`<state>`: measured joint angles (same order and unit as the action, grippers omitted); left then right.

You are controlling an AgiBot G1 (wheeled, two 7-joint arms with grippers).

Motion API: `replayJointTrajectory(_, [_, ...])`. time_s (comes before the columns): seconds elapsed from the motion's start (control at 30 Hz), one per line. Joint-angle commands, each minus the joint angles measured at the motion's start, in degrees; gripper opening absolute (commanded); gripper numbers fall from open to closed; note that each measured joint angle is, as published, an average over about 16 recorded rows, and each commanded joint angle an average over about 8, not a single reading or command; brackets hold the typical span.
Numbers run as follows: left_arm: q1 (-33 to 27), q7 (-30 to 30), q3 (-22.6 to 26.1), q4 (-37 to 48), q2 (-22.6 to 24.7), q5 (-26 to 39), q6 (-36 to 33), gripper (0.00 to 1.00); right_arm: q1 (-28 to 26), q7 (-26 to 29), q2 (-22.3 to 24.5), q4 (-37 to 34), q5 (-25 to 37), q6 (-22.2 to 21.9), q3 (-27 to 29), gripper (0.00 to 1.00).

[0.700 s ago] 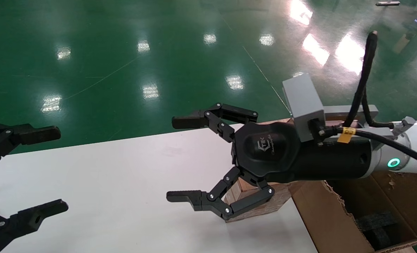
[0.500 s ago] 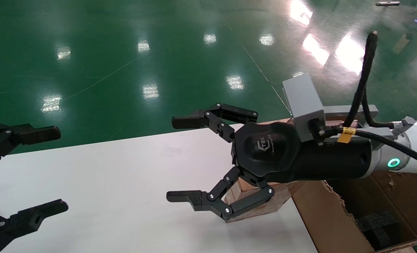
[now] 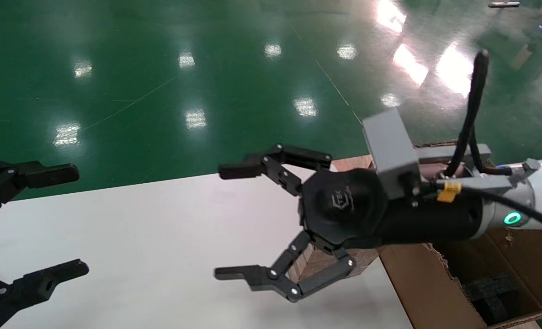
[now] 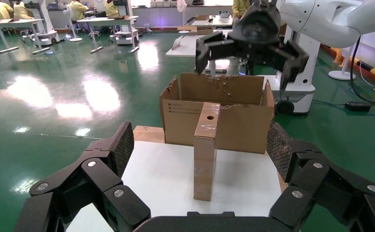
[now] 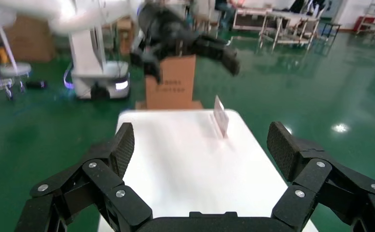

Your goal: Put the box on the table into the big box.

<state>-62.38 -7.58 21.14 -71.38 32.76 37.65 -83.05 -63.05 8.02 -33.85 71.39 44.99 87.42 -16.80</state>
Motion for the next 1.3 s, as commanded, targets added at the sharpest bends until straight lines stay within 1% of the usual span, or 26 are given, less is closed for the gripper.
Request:
replayJointTrajectory(0.03, [0.00,0.00,0.00,0.00,0.00,0.00,0.00,1.00,-0.26,-0.53,0.36,-0.22,0.77,0.48,-0.03,1.00])
replayJointTrajectory(0.27, [0.00,0.00,0.00,0.00,0.00,0.00,0.00,1.00,-3.88,-7.77,2.95,-6.95,7.32,3.45,-3.77,1.00])
replayJointTrajectory(0.5, [0.00,0.00,0.00,0.00,0.00,0.00,0.00,1.00,-7.19,-15.32,6.15,-14.83,11.32,3.60,-9.93,1.00])
replayJointTrajectory(0.67, [0.00,0.00,0.00,0.00,0.00,0.00,0.00,1.00,-9.63,-19.51,6.48,-20.51,13.56,3.40,-13.40,1.00])
replayJointTrajectory(0.93, [0.00,0.00,0.01,0.00,0.00,0.00,0.00,1.00,-12.25,-23.20,5.50,-26.77,14.92,3.52,-18.60,1.00])
replayJointTrajectory(1.3, [0.00,0.00,0.01,0.00,0.00,0.00,0.00,1.00,-14.71,-26.11,6.74,-31.50,15.02,3.58,-24.68,1.00])
